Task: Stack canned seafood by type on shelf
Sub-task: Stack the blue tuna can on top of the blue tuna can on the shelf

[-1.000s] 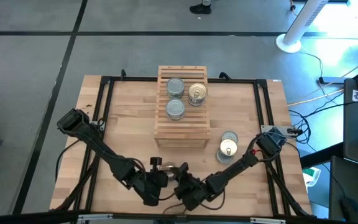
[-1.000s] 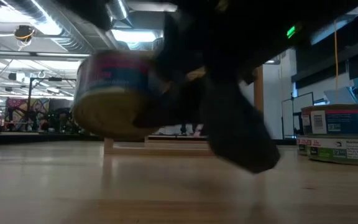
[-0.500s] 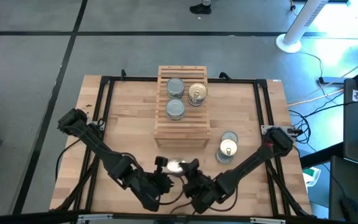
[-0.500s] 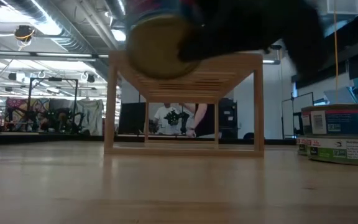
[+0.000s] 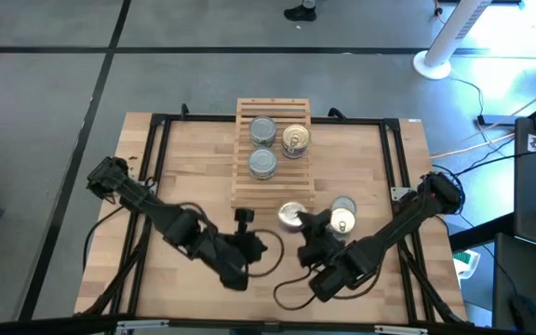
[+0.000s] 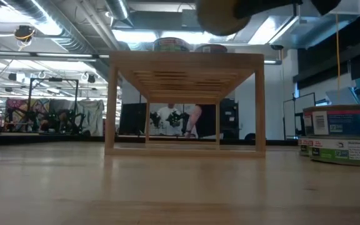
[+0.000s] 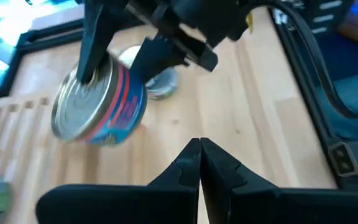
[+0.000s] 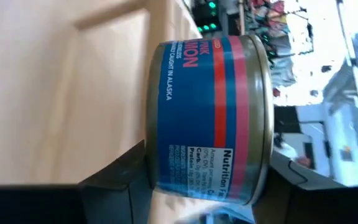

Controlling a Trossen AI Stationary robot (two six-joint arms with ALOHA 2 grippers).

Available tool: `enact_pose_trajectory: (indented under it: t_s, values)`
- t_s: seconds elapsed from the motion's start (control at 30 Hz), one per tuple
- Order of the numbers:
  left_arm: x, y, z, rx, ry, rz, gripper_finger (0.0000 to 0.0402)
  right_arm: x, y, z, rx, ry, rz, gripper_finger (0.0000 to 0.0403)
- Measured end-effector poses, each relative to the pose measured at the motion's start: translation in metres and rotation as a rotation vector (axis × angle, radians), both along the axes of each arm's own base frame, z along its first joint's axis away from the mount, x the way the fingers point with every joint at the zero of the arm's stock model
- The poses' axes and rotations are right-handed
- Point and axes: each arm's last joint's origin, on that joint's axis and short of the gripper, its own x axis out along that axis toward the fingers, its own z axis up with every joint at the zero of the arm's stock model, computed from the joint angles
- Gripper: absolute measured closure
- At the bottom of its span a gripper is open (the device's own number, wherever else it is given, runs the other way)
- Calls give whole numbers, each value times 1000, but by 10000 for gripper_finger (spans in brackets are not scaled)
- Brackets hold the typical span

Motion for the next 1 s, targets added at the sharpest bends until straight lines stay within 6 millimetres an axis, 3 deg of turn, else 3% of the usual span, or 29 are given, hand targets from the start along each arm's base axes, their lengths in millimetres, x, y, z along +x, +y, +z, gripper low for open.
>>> enact_pose_trajectory:
  t_s: [0.27, 0.43, 1.0]
  values:
    - [4, 55, 26, 38, -56, 78, 397, -30, -25, 30, -142, -25, -64, 204]
    - [18, 88, 29, 86, -71, 125, 397, -35, -44, 35, -312, 77, -85, 207]
    - [40, 185, 37, 235, -88, 41, 396, -6, -141, 38, -447, 251, -375, 193]
